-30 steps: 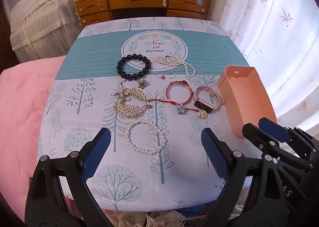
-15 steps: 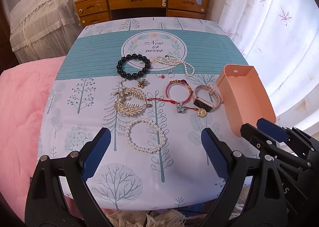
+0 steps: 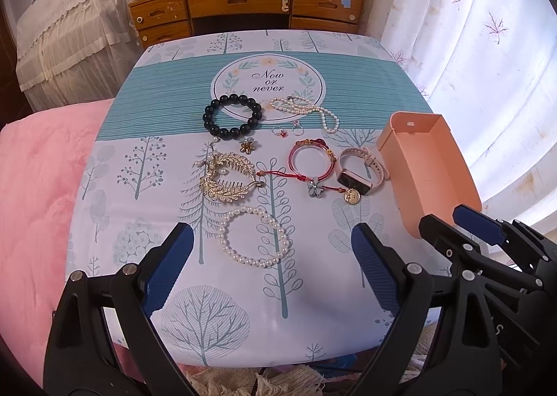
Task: Organize jewelry
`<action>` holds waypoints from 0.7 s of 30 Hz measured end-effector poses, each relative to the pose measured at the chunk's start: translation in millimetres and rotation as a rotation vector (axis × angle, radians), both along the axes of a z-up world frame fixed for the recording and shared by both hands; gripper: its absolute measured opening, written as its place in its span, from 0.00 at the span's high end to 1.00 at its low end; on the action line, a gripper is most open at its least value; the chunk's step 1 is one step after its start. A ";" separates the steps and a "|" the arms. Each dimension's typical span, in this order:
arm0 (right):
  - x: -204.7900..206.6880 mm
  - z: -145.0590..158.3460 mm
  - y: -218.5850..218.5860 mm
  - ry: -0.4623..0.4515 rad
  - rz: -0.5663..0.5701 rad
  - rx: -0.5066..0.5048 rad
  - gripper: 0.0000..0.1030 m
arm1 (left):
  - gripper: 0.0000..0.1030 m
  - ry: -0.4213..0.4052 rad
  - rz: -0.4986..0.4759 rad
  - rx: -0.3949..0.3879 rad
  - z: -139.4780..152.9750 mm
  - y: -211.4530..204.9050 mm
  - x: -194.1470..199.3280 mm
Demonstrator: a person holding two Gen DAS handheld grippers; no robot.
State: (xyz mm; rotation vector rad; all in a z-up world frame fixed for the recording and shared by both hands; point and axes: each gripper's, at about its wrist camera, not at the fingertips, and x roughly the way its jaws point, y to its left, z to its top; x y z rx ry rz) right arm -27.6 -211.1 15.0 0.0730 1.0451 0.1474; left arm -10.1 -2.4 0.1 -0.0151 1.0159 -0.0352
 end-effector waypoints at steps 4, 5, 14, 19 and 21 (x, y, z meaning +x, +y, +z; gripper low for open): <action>0.0 1.5 1.4 -0.002 -0.003 -0.010 0.53 | 0.11 -0.002 -0.003 0.000 0.5 0.7 -0.3; 0.2 1.8 1.5 -0.003 -0.005 -0.016 0.53 | 0.11 -0.002 -0.003 0.000 0.0 0.1 -0.3; 0.8 1.9 4.5 -0.005 -0.014 -0.042 0.53 | 0.11 -0.004 -0.008 0.001 1.0 -1.3 1.2; 4.7 -0.9 4.6 0.003 -0.029 -0.049 0.48 | 0.11 -0.008 -0.009 0.001 1.3 -1.3 2.9; 6.4 -1.9 4.5 0.010 -0.033 -0.048 0.41 | 0.11 -0.008 -0.004 0.004 1.7 -0.5 2.7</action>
